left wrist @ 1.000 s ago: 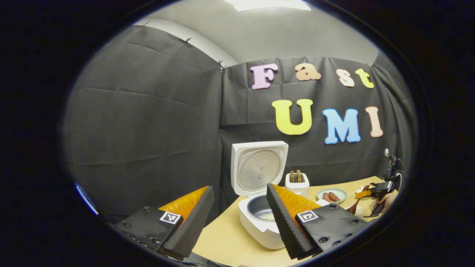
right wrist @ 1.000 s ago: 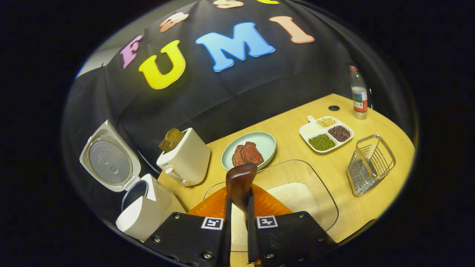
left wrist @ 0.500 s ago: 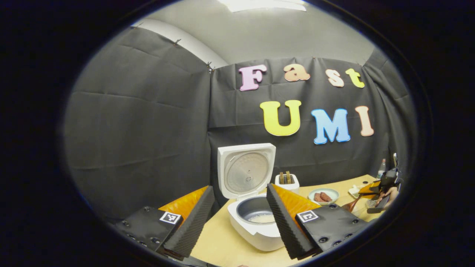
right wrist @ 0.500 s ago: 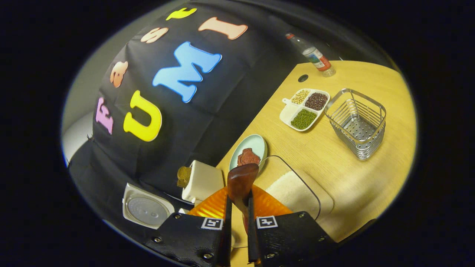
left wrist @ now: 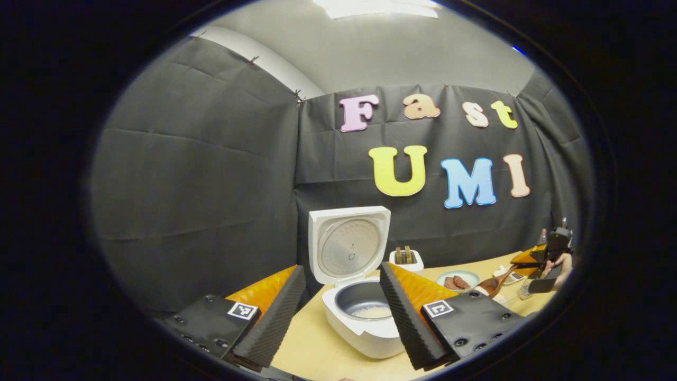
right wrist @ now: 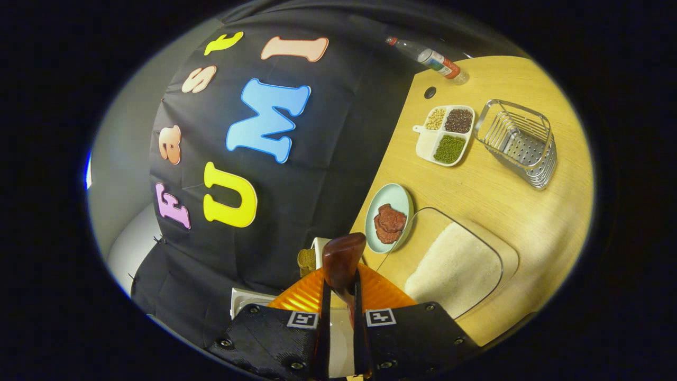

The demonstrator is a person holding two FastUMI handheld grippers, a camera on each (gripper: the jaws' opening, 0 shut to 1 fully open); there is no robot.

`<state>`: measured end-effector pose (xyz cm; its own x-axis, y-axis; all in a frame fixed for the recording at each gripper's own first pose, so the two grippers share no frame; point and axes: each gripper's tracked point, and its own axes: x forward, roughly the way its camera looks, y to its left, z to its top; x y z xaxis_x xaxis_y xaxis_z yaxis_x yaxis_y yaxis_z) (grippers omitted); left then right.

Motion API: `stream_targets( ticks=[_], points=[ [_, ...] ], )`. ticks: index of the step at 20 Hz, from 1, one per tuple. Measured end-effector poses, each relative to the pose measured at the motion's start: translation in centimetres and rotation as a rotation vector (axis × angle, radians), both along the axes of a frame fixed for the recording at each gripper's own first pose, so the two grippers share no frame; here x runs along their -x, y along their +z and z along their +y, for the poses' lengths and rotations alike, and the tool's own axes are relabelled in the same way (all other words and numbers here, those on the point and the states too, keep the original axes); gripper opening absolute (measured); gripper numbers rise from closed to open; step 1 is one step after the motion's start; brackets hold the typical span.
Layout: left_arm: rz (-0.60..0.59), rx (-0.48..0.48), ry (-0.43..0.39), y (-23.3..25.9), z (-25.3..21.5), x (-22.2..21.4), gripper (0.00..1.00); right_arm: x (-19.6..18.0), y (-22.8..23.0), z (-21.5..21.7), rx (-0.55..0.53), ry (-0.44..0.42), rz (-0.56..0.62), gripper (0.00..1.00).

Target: Close the left gripper, press the button to open the rice cooker; take a wooden spoon from the chopstick holder with the right hand, scoop a spoonful of rice and pour it into the rice cooker, then put the wooden spoon back into the chopstick holder.

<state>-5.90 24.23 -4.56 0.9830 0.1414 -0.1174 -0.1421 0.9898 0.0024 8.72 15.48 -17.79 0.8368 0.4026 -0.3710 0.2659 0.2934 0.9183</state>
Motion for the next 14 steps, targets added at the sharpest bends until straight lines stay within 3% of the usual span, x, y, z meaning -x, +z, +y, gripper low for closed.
stream_targets(
  ticks=[6, 14],
  points=[
    [0.002, 0.017, 0.026, -0.4, 1.4, 0.8, 1.0, -0.9, 5.2, 3.8, -0.084, 0.046, -0.079, 0.18],
    [0.013, 0.031, 0.101, -1.2, 4.5, 3.0, 0.98, -1.7, 8.4, 10.5, -0.107, 0.139, -0.137, 0.18]
  ],
)
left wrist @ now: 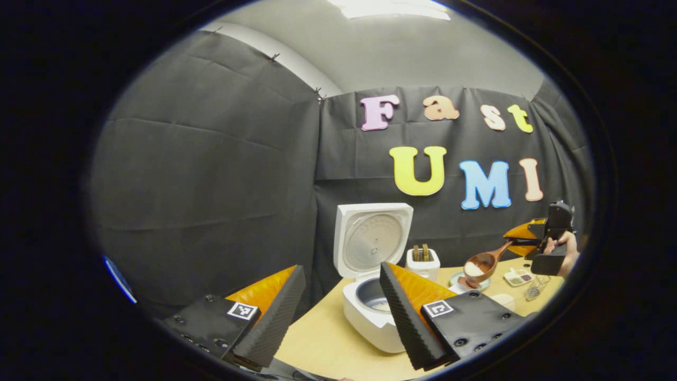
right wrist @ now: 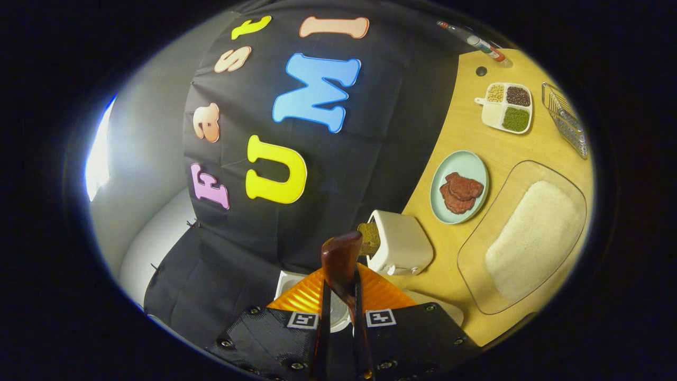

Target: Close the left gripper, press the button to open the rice cooker; take a wooden spoon from the chopstick holder with the right hand, scoop a spoonful of rice and pour it into the rice cooker, then put the wooden spoon back into the chopstick holder.

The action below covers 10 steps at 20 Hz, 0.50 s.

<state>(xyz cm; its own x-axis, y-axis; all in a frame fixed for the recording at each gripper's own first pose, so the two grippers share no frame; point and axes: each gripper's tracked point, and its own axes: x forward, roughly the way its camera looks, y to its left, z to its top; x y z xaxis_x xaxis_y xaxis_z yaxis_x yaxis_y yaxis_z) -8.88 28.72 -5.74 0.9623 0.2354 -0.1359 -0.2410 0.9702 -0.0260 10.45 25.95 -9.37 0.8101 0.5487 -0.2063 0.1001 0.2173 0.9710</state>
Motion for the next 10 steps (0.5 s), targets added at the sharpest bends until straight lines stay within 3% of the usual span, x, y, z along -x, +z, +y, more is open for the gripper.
stream_targets(
  ticks=[10],
  points=[
    [0.039, 0.01, 0.085, -1.4, 3.1, 2.3, 0.98, -0.5, -0.6, 8.8, 0.078, 0.129, -0.039, 0.18]
  ],
)
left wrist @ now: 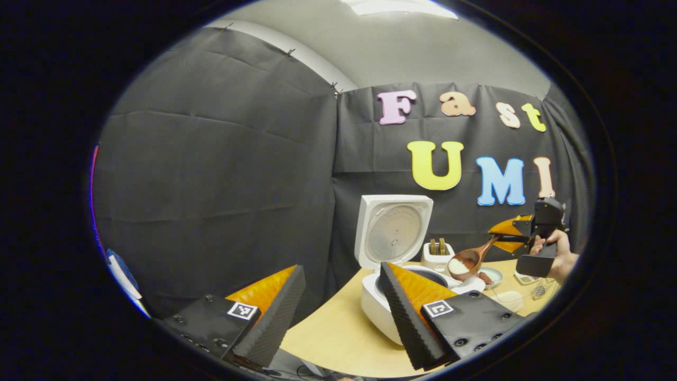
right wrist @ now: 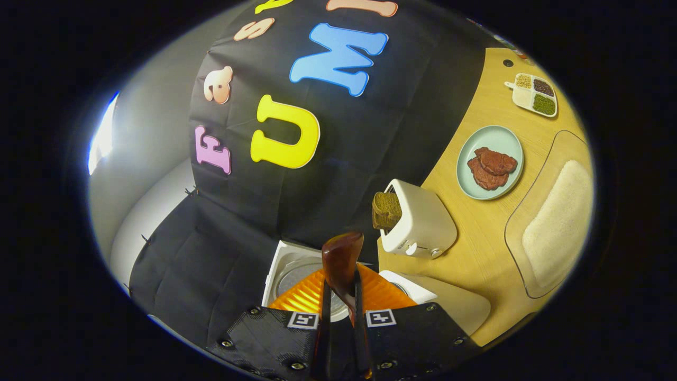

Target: Close the left gripper, press the button to open the rice cooker; take a wooden spoon from the chopstick holder with the right hand, scoop a spoonful of rice and pour it into the rice cooker, then put the wooden spoon back into the chopstick holder.

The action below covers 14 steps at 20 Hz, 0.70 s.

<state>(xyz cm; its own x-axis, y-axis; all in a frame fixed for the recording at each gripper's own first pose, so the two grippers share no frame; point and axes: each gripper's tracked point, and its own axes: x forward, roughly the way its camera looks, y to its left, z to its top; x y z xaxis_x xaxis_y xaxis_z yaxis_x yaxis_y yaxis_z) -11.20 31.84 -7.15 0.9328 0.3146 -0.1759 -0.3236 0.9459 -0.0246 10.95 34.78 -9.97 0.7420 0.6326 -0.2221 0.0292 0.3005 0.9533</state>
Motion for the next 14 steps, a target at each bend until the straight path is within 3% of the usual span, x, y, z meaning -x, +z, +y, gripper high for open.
stream_targets(
  ticks=[5, 14],
  points=[
    [0.018, -0.013, 0.052, -0.2, 2.0, 1.4, 0.98, -0.4, -1.5, 4.3, 0.067, 0.065, -0.023, 0.18],
    [0.061, 0.013, 0.129, -2.2, 4.3, 2.9, 1.0, -0.1, -3.6, 11.7, 0.433, 0.275, -0.272, 0.18]
  ],
)
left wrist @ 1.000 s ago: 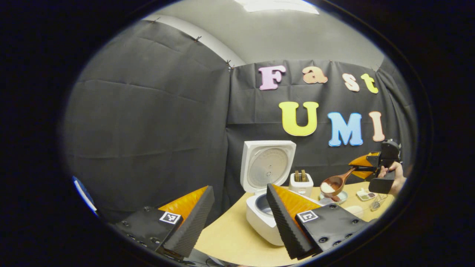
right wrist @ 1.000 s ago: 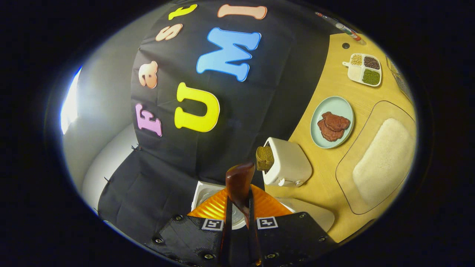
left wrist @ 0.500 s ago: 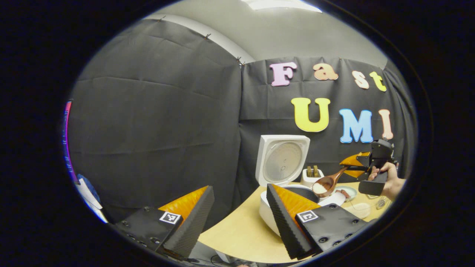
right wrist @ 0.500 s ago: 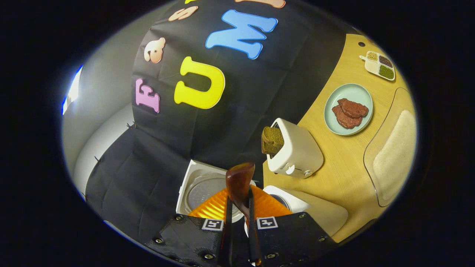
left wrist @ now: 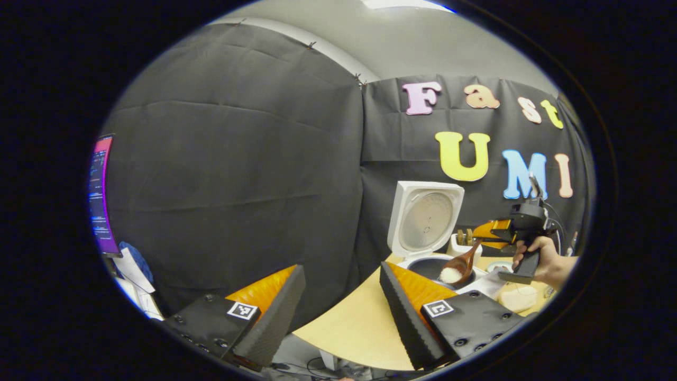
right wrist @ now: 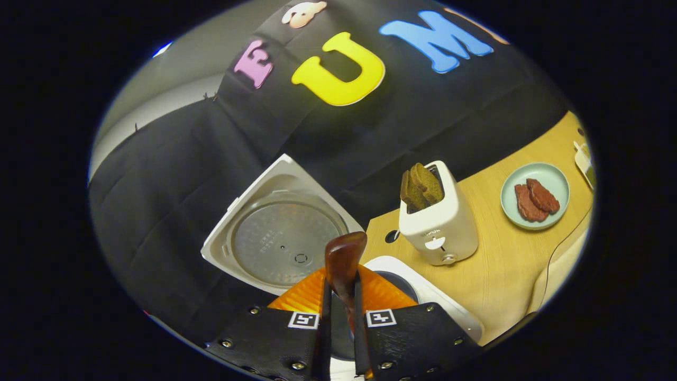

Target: Close the left gripper, press the button to open the rice cooker; take a wooden spoon from the chopstick holder with the right hand, scoop a spoonful of rice and pour it into the rice cooker, then put the wooden spoon back into the chopstick holder.

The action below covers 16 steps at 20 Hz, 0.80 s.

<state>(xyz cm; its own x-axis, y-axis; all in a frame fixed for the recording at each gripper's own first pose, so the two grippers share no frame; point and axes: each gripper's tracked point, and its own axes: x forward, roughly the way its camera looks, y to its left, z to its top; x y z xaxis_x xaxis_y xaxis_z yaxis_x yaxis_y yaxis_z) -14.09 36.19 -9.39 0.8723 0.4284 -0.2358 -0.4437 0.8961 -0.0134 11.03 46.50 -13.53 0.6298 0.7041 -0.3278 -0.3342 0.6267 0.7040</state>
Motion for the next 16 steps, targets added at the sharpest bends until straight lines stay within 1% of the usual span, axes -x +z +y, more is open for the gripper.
stream_targets(
  ticks=[4, 5, 6, 9, 10, 12, 13, 14, 16],
  points=[
    [-0.001, 0.006, 0.008, -0.2, 0.1, -0.1, 1.0, 0.6, 0.5, 1.9, 0.171, 0.097, -0.168, 0.18],
    [-0.001, 0.011, 0.008, -0.2, 0.1, -0.1, 1.0, 0.8, 0.9, 2.3, 0.203, 0.12, -0.207, 0.18],
    [-0.002, 0.016, 0.007, -0.3, 0.0, -0.3, 0.98, 1.1, 1.3, 2.5, 0.23, 0.139, -0.252, 0.18],
    [-0.012, 0.023, 0.003, -0.3, -0.2, -0.4, 1.0, 1.5, 2.9, 3.0, 0.326, 0.178, -0.409, 0.18],
    [-0.015, 0.023, 0.001, -0.2, -0.3, -0.7, 0.98, 1.5, 3.3, 3.1, 0.36, 0.189, -0.461, 0.18],
    [-0.022, 0.021, -0.005, -0.1, -0.3, -0.8, 0.98, 1.5, 4.4, 3.0, 0.408, 0.193, -0.542, 0.18],
    [-0.024, 0.021, -0.007, -0.1, -0.3, -0.9, 0.98, 1.1, 4.8, 2.9, 0.423, 0.19, -0.571, 0.18],
    [-0.025, 0.022, -0.009, 0.0, -0.3, -1.0, 1.0, 0.8, 5.3, 2.6, 0.437, 0.187, -0.599, 0.18],
    [-0.03, 0.026, -0.014, 0.1, -0.4, -1.1, 1.0, 0.8, 6.0, 2.3, 0.474, 0.186, -0.664, 0.18]
  ],
)
